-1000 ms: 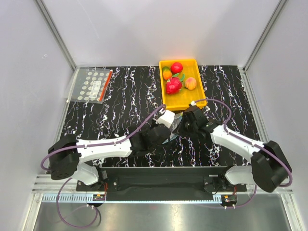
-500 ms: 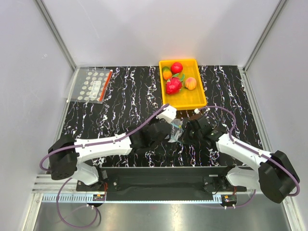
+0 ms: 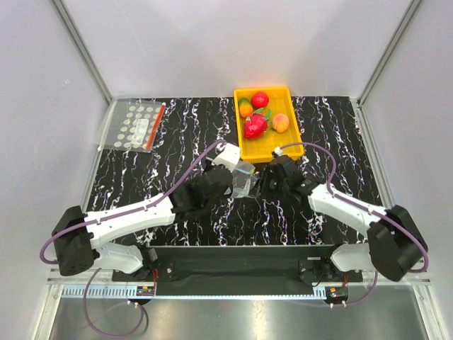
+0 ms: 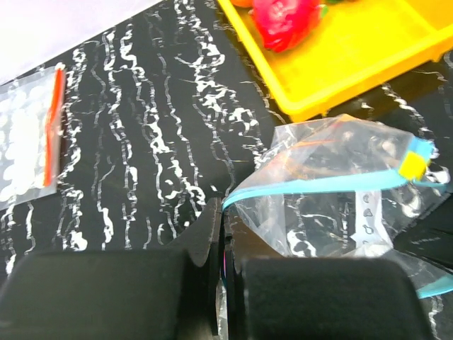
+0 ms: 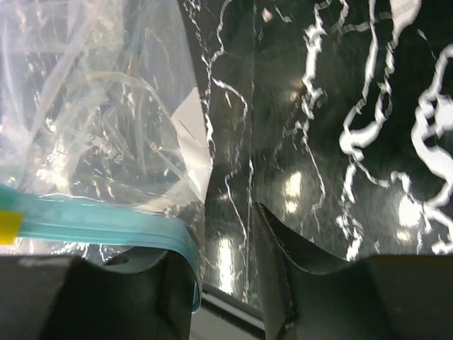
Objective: Place the food in the zip-top bag and seal the zipper
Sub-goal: Open the zipper of the food storage bag, then pick up the fake fruit from the bin, then place the fake fruit in the zipper food storage bag, then adjust the zipper food storage bag at the center of the board.
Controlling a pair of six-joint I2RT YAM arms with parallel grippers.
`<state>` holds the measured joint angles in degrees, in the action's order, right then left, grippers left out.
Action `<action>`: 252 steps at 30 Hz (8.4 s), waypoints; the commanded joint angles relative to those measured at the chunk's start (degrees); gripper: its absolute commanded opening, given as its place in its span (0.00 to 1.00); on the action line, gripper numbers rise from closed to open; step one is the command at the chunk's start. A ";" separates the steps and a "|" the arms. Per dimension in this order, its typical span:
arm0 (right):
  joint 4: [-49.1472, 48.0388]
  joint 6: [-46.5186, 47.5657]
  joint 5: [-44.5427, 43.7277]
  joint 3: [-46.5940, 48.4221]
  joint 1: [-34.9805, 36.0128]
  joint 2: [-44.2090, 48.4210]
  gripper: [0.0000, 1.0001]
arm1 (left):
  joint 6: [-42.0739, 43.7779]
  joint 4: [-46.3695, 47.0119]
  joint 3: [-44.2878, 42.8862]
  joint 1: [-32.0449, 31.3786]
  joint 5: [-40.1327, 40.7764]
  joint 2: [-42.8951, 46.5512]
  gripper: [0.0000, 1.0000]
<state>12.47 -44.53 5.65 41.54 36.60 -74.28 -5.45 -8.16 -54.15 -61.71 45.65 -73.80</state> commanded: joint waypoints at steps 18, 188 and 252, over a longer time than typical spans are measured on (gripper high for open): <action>-2.71 10.43 5.86 11.99 -0.21 -3.86 0.96 | 2.12 4.30 5.98 3.79 -5.31 -1.26 0.00; 2.73 -3.01 -15.40 4.34 8.75 9.15 0.66 | -20.91 19.06 18.82 18.55 -51.27 5.60 0.00; 16.97 1.03 -16.45 20.25 9.63 -4.65 0.00 | -18.80 4.83 14.07 20.84 -48.20 14.91 0.00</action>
<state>25.08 -45.39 -6.15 62.39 45.76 -78.67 -23.79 -3.79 -39.94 -40.66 -3.05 -58.92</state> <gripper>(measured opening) 0.012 0.012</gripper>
